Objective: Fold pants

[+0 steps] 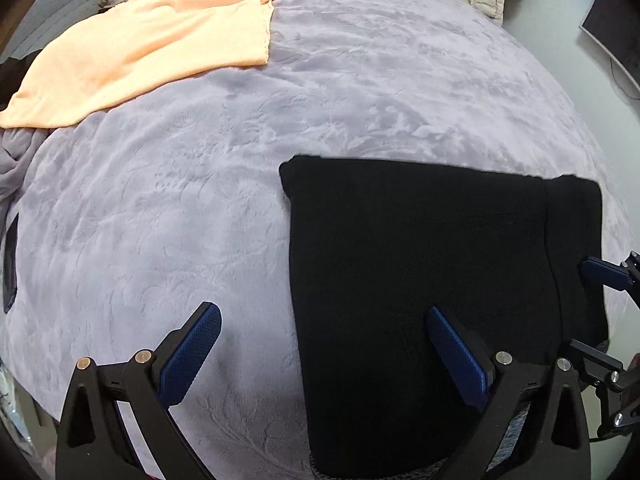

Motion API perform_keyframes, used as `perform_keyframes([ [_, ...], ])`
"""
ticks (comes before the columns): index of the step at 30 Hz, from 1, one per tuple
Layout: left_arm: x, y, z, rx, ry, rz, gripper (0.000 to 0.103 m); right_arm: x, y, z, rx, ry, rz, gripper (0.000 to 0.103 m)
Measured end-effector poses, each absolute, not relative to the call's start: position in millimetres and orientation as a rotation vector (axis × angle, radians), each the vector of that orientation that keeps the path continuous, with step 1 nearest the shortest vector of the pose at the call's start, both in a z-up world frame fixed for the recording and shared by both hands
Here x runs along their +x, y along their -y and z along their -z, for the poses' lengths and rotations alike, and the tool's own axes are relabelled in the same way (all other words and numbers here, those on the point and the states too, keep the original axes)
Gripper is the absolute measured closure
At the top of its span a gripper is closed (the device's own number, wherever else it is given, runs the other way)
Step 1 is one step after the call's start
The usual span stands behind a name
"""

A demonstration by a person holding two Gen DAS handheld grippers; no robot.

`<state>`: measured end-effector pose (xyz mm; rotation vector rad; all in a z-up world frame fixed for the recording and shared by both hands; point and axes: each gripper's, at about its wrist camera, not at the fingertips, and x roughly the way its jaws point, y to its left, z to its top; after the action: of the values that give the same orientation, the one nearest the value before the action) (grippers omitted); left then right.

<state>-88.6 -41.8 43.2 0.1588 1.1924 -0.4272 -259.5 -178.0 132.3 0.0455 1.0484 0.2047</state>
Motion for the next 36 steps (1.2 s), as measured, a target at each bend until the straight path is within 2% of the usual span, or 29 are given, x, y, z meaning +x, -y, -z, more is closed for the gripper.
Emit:
perform_keyframes([
  [5,-44,65,-52,0.16,-1.135,0.341,0.0,-226,189,-150,0.024,-0.94,-0.174,0.019],
  [10,-21,77,-13,0.166,-1.232,0.305,0.0,-193,208,-120,0.041,-1.014,-0.102,0.019],
  [16,-22,74,-9,0.14,-1.262,0.301,0.0,-184,217,-95,0.119,-1.065,-0.11,0.019],
  [23,-70,90,-56,0.167,-1.144,0.413,0.0,-214,191,-130,0.01,-0.973,-0.014,0.019],
  [27,-75,100,-24,0.189,-1.226,0.394,0.0,-214,190,-111,0.02,-1.029,0.011,0.019],
  [32,-91,92,-27,0.193,-1.189,0.382,0.0,-243,179,-116,-0.033,-1.013,0.029,0.019],
  [36,-97,82,-26,0.16,-1.205,0.385,0.0,-268,177,-114,-0.039,-1.025,0.042,0.012],
])
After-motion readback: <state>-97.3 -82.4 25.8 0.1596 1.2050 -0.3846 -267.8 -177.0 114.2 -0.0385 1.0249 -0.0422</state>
